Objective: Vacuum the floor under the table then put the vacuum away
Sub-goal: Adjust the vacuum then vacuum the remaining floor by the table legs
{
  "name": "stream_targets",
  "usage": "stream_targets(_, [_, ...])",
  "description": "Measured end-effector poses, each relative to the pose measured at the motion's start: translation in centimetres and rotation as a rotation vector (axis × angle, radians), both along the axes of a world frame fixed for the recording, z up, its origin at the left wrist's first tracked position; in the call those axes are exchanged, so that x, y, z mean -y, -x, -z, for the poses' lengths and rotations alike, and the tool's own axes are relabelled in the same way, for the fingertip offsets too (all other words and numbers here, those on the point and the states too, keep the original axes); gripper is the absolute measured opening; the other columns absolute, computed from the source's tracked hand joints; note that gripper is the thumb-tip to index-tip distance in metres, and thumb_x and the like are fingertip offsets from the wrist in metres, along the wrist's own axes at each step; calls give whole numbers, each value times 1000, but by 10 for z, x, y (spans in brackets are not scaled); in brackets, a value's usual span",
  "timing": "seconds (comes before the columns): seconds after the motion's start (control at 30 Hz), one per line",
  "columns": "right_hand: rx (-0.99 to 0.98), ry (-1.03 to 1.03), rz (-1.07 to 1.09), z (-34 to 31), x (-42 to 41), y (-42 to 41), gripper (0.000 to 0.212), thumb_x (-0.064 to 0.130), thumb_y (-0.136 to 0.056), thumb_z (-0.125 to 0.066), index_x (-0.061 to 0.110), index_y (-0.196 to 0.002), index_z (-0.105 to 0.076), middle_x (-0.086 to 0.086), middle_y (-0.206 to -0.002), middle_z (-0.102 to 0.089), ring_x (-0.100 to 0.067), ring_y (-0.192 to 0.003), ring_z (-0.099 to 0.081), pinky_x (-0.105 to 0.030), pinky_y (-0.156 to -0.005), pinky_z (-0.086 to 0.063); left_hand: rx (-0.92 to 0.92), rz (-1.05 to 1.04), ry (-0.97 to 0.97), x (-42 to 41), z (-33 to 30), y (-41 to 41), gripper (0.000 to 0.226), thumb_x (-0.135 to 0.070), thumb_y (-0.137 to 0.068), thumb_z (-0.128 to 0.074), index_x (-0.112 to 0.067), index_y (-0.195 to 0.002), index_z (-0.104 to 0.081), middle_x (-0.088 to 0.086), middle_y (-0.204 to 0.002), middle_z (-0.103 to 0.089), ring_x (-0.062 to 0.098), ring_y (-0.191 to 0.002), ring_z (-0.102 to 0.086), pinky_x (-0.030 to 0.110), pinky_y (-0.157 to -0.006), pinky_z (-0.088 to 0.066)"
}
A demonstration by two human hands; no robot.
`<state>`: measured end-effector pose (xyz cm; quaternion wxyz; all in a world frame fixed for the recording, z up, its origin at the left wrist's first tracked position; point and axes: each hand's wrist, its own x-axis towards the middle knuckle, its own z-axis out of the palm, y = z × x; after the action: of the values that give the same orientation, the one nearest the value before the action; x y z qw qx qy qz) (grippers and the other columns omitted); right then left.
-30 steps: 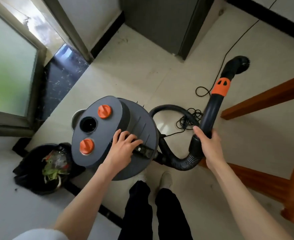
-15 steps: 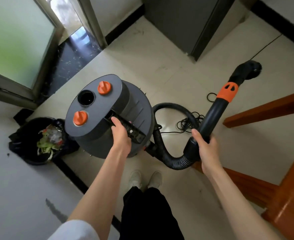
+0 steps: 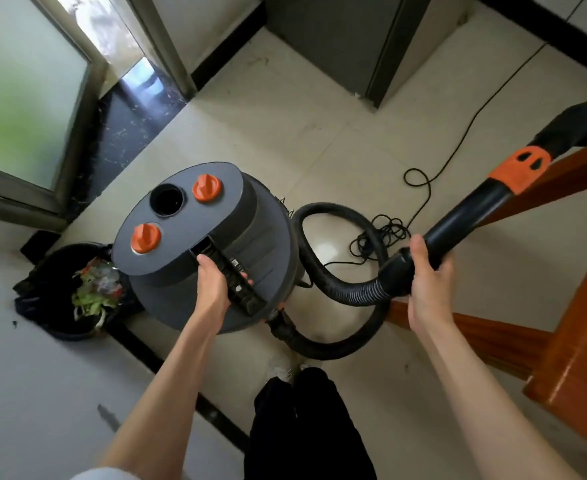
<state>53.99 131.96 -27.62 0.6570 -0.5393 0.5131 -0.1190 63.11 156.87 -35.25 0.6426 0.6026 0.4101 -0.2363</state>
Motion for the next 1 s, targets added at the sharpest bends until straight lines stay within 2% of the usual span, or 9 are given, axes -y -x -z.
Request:
stream_targets(0.27, [-29,-113,41,11,-39,6,38,29,-89,-64,18,-123,-50,-6,-123,-61,-23,-113,-59,-48,-104,-43,-47,245,-168,-53,-4,19,65,-55,-98,-9,-11,-96,-56,19,-72,-65,34,-68,-64,52,-88,-51])
stream_targets(0.43, [-77,-71,-103,10,-55,20,25,29,-87,-65,22,-109,-54,-5,-114,-64,-23,-109,-60,-46,-101,-46,-37,276,-181,-61,-13,19,59,-51,-99,-10,-10,-100,-53,18,-70,-63,31,-65,-62,54,-89,-50])
stream_targets(0.5, [-76,-13,-177,4,-56,21,16,31,-88,-64,30,-99,-53,3,-106,-63,-19,-107,-60,-42,-101,-46,-32,313,-218,-59,-17,20,61,-48,-101,-10,-6,-111,-52,22,-86,-65,33,-78,-63,53,-96,-46])
stream_targets(0.53, [-66,2,-200,1,-56,22,16,31,-88,-64,31,-99,-53,4,-105,-63,-17,-107,-60,-41,-100,-46,-48,374,-270,-58,-19,21,62,-47,-101,-9,-4,-128,-45,24,-109,-62,35,-98,-61,51,-104,-39])
stream_targets(0.6, [-39,-7,-204,-4,-59,23,29,33,-88,-63,23,-113,-53,1,-112,-62,-18,-110,-59,-40,-102,-45,-49,518,-416,-55,-27,25,58,-42,-102,-14,-6,-148,-20,18,-148,-33,32,-134,-35,43,-114,-23])
stream_targets(0.67, [-17,-57,-179,-9,-62,26,48,37,-87,-62,13,-127,-49,-7,-122,-60,-21,-115,-57,-41,-104,-43,60,540,-534,-50,-37,37,52,-32,-102,-26,-5,-146,-21,18,-150,-27,32,-136,-30,40,-111,-23])
stream_targets(0.77, [-7,-85,-214,-22,-65,43,64,51,-79,-60,11,-128,-49,-8,-125,-59,-22,-117,-56,-43,-106,-42,325,526,-762,-33,-58,76,47,-11,-97,-41,-7,-143,-30,14,-144,-29,28,-132,-32,37,-109,-28])
stream_targets(0.87, [-5,-91,-346,-38,-59,72,75,62,-66,-57,14,-122,-52,-7,-121,-61,-22,-114,-57,-45,-105,-42,475,800,-537,-4,-68,132,49,-1,-92,-46,-16,-139,-40,4,-136,-40,19,-126,-41,34,-108,-35])
stream_targets(1.0, [5,-84,-542,-50,-41,114,41,47,-85,-55,15,-111,-53,-6,-111,-64,-21,-109,-59,-37,-101,-45,352,1030,-138,42,-77,208,34,-17,-102,-35,-19,-131,-50,-6,-120,-55,9,-119,-48,28,-105,-36])
